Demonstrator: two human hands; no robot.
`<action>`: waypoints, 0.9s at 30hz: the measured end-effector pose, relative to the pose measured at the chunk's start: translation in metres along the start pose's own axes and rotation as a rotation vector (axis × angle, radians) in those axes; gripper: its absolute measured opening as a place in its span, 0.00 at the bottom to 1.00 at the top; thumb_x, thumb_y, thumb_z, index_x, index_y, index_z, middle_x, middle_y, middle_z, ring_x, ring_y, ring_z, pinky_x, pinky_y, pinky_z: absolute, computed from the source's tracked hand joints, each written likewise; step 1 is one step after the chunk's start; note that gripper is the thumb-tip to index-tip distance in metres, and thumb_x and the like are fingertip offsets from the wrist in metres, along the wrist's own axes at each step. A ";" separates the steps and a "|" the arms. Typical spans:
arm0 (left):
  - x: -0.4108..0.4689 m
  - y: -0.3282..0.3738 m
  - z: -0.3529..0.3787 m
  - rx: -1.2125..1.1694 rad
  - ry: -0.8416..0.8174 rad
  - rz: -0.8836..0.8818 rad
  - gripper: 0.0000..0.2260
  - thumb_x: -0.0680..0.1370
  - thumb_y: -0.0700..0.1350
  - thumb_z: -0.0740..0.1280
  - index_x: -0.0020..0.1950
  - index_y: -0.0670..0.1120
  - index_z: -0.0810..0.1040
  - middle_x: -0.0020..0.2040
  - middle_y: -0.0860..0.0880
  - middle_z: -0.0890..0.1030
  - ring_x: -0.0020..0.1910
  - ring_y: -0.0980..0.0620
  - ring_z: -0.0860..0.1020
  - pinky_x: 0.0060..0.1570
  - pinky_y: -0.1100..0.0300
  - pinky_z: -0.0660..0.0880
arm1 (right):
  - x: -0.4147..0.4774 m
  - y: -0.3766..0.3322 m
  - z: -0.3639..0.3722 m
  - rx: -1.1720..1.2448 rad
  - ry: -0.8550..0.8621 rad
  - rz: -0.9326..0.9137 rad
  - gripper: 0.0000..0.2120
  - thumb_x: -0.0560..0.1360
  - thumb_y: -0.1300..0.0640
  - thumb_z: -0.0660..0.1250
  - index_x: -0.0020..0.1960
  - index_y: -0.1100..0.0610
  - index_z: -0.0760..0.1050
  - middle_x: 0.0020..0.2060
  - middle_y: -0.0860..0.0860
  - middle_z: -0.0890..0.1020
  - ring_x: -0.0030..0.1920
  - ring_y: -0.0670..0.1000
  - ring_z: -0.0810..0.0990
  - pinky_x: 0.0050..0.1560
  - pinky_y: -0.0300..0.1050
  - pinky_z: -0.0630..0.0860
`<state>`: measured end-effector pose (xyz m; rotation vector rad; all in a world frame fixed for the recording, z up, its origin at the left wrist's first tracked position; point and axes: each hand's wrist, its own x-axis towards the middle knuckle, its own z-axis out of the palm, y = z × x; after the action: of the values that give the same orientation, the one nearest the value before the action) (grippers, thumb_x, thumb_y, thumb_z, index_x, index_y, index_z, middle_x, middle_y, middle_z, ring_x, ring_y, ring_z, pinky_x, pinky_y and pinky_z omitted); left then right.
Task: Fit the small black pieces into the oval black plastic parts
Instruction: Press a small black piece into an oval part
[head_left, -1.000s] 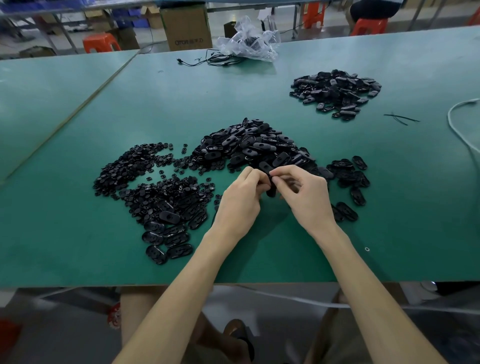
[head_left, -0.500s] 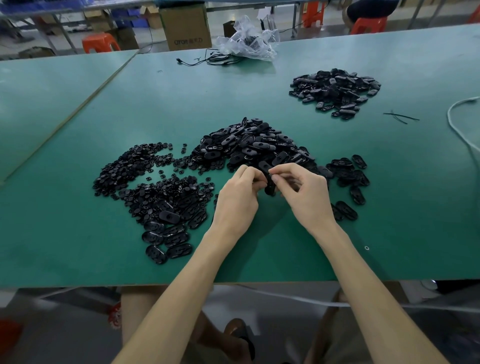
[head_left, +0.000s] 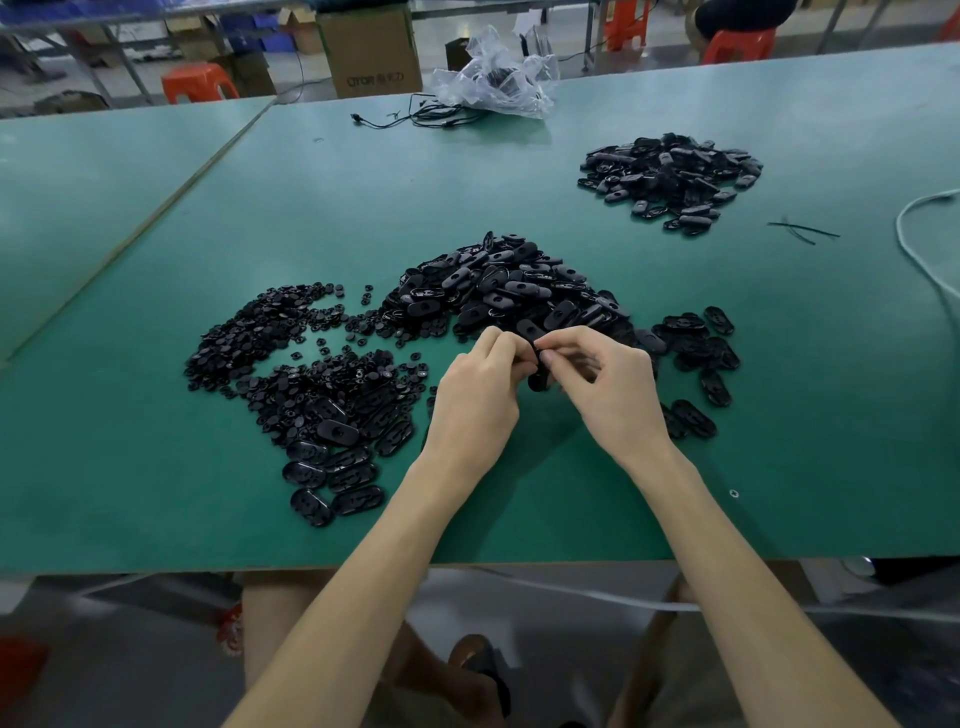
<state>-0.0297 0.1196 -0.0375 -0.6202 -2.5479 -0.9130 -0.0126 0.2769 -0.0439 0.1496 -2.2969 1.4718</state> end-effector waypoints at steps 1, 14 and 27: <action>0.000 0.000 0.000 0.019 0.010 0.010 0.03 0.84 0.38 0.66 0.54 0.42 0.80 0.52 0.49 0.79 0.43 0.43 0.80 0.44 0.47 0.77 | 0.000 0.000 0.000 0.002 0.004 0.004 0.08 0.79 0.62 0.73 0.55 0.52 0.85 0.41 0.42 0.86 0.43 0.44 0.86 0.48 0.35 0.81; -0.003 -0.002 0.003 0.130 0.066 0.086 0.08 0.78 0.31 0.71 0.51 0.43 0.80 0.49 0.50 0.79 0.36 0.51 0.72 0.44 0.60 0.67 | -0.002 -0.003 -0.001 -0.002 -0.013 0.008 0.09 0.79 0.64 0.71 0.54 0.52 0.85 0.41 0.42 0.87 0.44 0.45 0.86 0.48 0.37 0.81; -0.002 0.004 -0.002 0.006 0.070 0.013 0.05 0.83 0.42 0.69 0.55 0.42 0.82 0.52 0.48 0.81 0.42 0.43 0.78 0.45 0.46 0.77 | -0.001 -0.005 -0.003 0.066 0.038 0.068 0.07 0.79 0.63 0.73 0.53 0.53 0.84 0.40 0.44 0.87 0.39 0.47 0.86 0.44 0.38 0.83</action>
<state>-0.0256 0.1205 -0.0350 -0.5911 -2.4812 -0.9060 -0.0093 0.2768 -0.0389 0.0615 -2.2446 1.5718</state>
